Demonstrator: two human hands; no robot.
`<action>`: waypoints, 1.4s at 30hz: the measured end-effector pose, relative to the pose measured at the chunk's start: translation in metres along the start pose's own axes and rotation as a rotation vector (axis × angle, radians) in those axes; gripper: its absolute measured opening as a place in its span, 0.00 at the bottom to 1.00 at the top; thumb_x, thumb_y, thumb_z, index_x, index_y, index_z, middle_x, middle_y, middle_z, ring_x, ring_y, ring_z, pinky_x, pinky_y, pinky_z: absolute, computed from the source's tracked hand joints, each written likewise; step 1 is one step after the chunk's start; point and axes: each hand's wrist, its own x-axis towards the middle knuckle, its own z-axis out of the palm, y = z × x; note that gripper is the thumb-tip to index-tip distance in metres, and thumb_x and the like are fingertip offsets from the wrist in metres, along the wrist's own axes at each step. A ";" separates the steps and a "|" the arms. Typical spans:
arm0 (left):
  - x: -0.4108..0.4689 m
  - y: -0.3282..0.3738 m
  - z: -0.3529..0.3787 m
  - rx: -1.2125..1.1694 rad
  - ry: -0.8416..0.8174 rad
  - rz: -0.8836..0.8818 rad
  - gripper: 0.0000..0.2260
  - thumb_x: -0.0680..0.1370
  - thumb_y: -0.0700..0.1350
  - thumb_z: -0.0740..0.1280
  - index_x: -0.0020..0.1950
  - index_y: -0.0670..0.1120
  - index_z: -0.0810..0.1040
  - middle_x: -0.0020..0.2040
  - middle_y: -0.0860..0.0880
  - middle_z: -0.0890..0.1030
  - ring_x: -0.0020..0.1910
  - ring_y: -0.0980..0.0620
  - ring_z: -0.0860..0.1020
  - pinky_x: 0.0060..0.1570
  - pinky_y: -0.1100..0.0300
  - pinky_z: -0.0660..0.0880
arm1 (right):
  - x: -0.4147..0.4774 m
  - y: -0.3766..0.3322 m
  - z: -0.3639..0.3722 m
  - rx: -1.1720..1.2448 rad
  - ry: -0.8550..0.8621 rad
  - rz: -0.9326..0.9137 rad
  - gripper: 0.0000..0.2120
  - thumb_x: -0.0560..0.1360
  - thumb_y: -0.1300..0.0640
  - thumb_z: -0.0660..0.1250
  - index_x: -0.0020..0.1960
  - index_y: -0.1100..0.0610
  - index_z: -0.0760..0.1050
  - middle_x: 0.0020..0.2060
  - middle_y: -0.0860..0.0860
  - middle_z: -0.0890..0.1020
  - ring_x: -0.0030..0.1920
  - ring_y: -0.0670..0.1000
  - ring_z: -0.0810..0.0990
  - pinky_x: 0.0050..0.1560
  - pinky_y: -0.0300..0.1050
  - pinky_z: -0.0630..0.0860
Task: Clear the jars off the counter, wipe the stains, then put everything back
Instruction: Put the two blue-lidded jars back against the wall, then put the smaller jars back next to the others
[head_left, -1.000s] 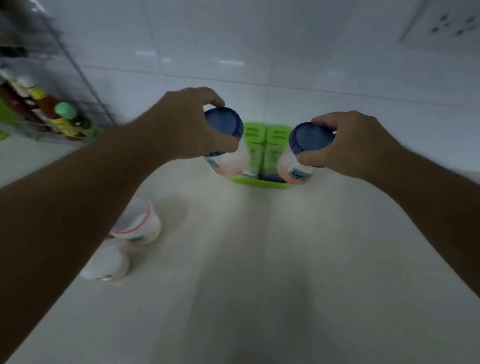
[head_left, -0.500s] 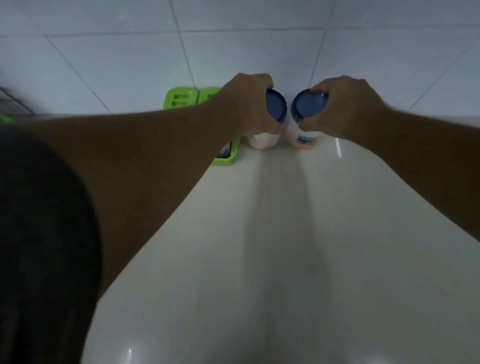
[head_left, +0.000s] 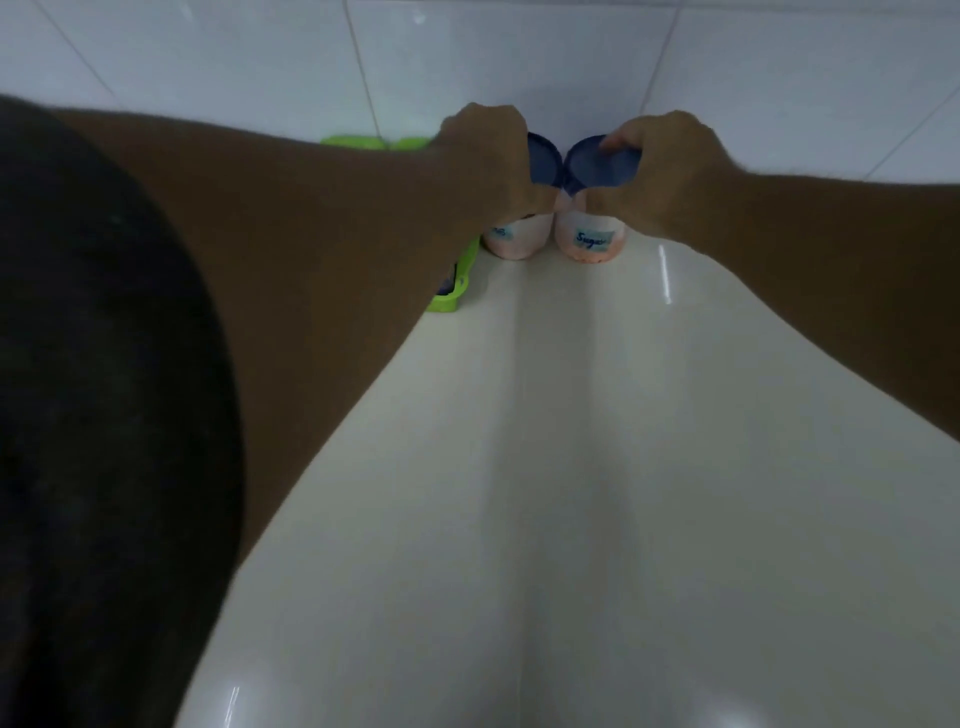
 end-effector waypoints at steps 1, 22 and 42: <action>0.001 0.001 0.000 -0.009 0.003 -0.025 0.33 0.69 0.70 0.68 0.57 0.43 0.74 0.51 0.44 0.76 0.49 0.44 0.74 0.46 0.54 0.69 | 0.001 0.001 0.000 0.005 -0.005 0.004 0.28 0.70 0.48 0.77 0.67 0.56 0.77 0.63 0.56 0.79 0.61 0.55 0.78 0.52 0.42 0.70; -0.110 -0.057 -0.049 -0.389 0.266 -0.193 0.37 0.71 0.74 0.59 0.71 0.51 0.70 0.67 0.47 0.74 0.65 0.49 0.73 0.63 0.55 0.69 | -0.079 -0.063 0.017 0.256 0.164 -0.011 0.25 0.71 0.45 0.71 0.66 0.50 0.78 0.61 0.50 0.81 0.61 0.52 0.79 0.63 0.48 0.75; -0.375 -0.369 -0.068 -0.375 -0.084 -0.253 0.27 0.67 0.51 0.77 0.64 0.55 0.73 0.61 0.52 0.77 0.58 0.49 0.74 0.53 0.56 0.73 | -0.154 -0.406 0.224 -0.163 -0.563 -0.337 0.50 0.63 0.45 0.81 0.80 0.44 0.60 0.78 0.47 0.64 0.77 0.52 0.62 0.73 0.52 0.65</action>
